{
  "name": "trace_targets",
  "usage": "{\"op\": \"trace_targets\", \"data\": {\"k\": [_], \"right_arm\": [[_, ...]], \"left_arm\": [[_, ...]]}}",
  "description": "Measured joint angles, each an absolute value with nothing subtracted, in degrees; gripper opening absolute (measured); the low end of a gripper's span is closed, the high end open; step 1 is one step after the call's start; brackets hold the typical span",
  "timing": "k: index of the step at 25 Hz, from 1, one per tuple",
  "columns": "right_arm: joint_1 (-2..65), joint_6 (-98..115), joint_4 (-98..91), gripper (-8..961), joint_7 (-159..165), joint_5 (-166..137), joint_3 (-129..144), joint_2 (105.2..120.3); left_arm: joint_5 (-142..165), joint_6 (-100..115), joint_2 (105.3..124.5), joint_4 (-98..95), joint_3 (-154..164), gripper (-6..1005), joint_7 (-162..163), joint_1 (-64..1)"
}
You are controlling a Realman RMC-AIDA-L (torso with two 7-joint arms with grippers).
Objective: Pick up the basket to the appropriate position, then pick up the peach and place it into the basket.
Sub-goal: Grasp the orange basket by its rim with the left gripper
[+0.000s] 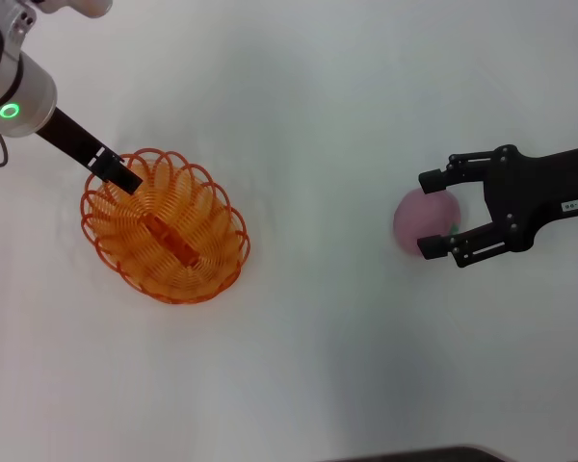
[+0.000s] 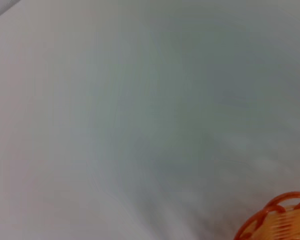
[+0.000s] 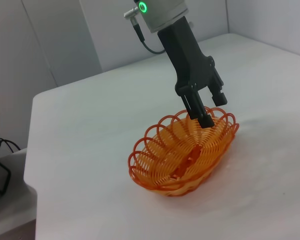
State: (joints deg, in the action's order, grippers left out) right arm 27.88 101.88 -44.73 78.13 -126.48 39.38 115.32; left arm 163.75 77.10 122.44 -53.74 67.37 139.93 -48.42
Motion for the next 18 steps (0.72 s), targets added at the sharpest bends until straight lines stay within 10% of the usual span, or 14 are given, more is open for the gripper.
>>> {"op": "trace_targets", "data": {"k": [7, 9, 18], "right_arm": [[27.74, 101.29, -44.58, 930, 77.94, -126.47, 39.33, 115.40], [27.75, 100.98, -44.49, 930, 77.94, -126.47, 39.34, 115.40], [27.67, 100.89, -44.46, 931, 77.85, -126.27, 39.28, 115.40]], "left_arm": [[163.79, 77.23, 122.34, -53.70, 67.52, 799, 139.49, -48.45], [163.80, 77.24, 122.34, -53.80, 67.54, 586, 139.34, -48.39], [163.79, 78.18, 122.75, -54.05, 69.09, 238, 138.69, -48.21]]}}
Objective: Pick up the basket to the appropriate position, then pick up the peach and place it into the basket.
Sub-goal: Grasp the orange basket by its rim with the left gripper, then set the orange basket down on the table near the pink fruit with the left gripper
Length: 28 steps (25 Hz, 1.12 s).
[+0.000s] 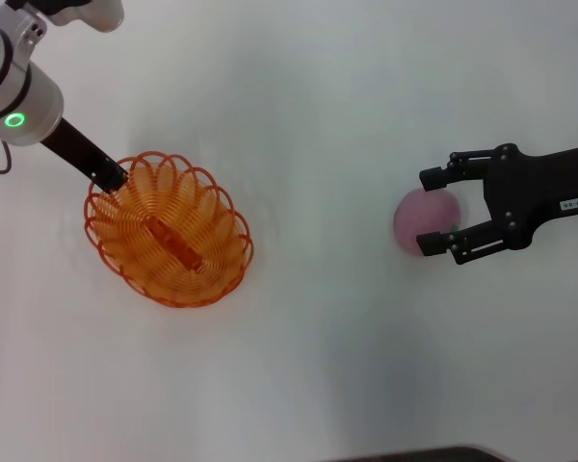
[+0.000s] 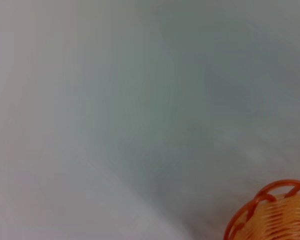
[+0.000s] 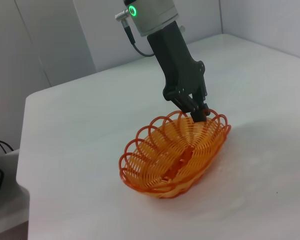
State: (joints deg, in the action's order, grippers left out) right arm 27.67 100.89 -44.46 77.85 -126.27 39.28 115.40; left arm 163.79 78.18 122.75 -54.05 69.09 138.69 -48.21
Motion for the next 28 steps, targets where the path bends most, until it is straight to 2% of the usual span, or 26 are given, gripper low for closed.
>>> {"op": "trace_targets", "data": {"k": [2, 8, 21, 28], "right_arm": [[27.67, 100.89, -44.46, 931, 77.79, -126.22, 39.28, 115.40], [27.47, 100.89, -44.47, 930, 77.42, -126.20, 38.79, 115.40], [27.31, 101.36, -44.77, 930, 77.34, -126.03, 38.46, 115.40], [26.73, 102.00, -44.37, 930, 75.05, -126.02, 35.75, 115.31]], "left_arm": [[163.78, 78.42, 122.78, -54.75, 69.04, 144, 138.69, -48.14], [163.66, 82.98, 122.77, -60.03, 66.61, 94, 138.69, -47.79], [157.71, 102.15, 123.79, -76.59, 52.05, 62, 142.52, -48.58], [153.46, 99.07, 124.02, -75.79, 49.61, 44, 151.64, -44.60]]}}
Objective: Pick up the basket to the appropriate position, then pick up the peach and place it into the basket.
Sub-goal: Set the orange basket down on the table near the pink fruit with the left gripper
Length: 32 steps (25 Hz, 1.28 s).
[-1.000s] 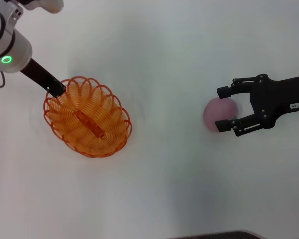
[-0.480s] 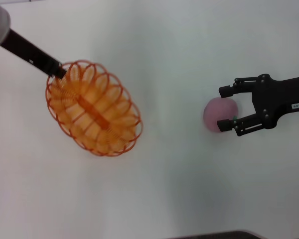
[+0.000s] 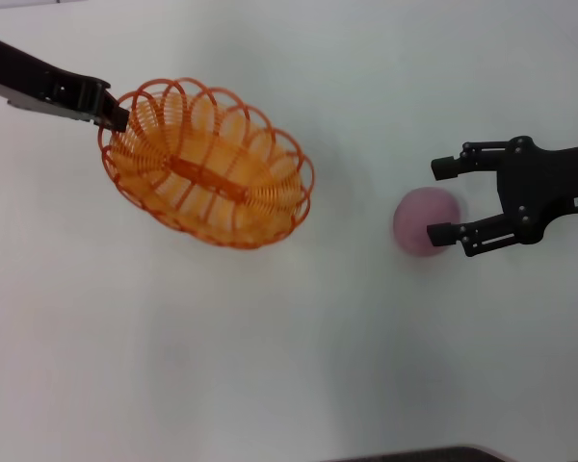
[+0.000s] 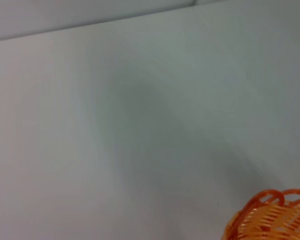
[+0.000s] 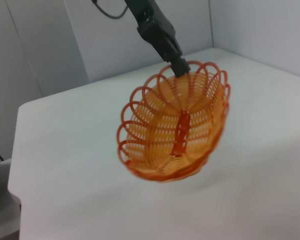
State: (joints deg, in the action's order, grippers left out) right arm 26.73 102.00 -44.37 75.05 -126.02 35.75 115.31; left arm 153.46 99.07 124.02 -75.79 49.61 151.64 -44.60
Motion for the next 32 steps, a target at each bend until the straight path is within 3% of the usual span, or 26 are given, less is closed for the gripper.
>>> {"op": "trace_targets", "data": {"k": [13, 22, 26, 32], "right_arm": [[25.93, 102.23, -43.94, 931, 72.84, -126.09, 34.15, 115.41], [25.84, 101.96, -43.91, 931, 72.26, -126.07, 34.10, 115.72], [25.82, 101.94, -43.48, 931, 71.89, -126.05, 34.10, 115.79], [26.13, 101.80, -42.46, 931, 71.30, -126.03, 34.10, 115.84]], "left_arm": [[141.19, 84.81, 123.88, -66.26, 47.32, 62, 161.27, -31.90], [140.89, 83.06, 123.66, -61.10, 43.75, 75, 161.32, -31.48], [138.99, 85.67, 122.52, -58.56, 42.71, 81, 160.88, -32.37], [137.72, 86.11, 121.48, -58.89, 38.03, 396, 157.51, -32.08]]}}
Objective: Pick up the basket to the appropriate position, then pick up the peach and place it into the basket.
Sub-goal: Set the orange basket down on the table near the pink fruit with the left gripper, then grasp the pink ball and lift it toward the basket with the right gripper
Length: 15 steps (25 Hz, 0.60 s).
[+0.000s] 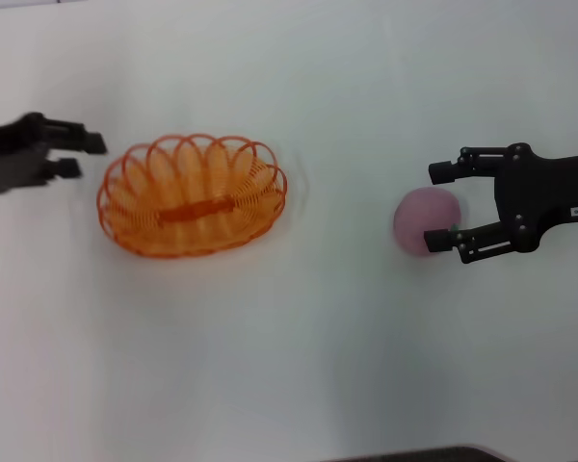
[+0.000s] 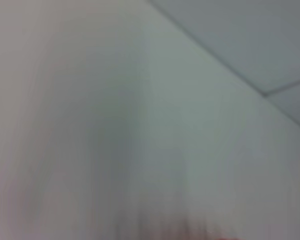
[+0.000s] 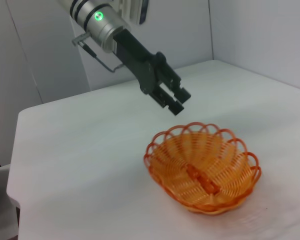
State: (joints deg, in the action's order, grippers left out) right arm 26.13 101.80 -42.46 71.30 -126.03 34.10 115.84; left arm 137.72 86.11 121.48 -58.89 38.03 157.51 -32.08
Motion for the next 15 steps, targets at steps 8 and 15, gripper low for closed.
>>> {"op": "trace_targets", "data": {"k": [8, 15], "right_arm": [[26.33, 101.96, -42.45, 930, 71.64, -126.02, 33.90, 115.64], [26.75, 102.96, -42.48, 930, 73.62, -125.60, 31.62, 115.47]], "left_arm": [[131.11, 88.52, 119.40, -61.38, 27.42, 624, 134.70, -31.76], [122.75, 106.02, 119.58, -61.40, 26.35, 791, 106.91, -28.98]]}}
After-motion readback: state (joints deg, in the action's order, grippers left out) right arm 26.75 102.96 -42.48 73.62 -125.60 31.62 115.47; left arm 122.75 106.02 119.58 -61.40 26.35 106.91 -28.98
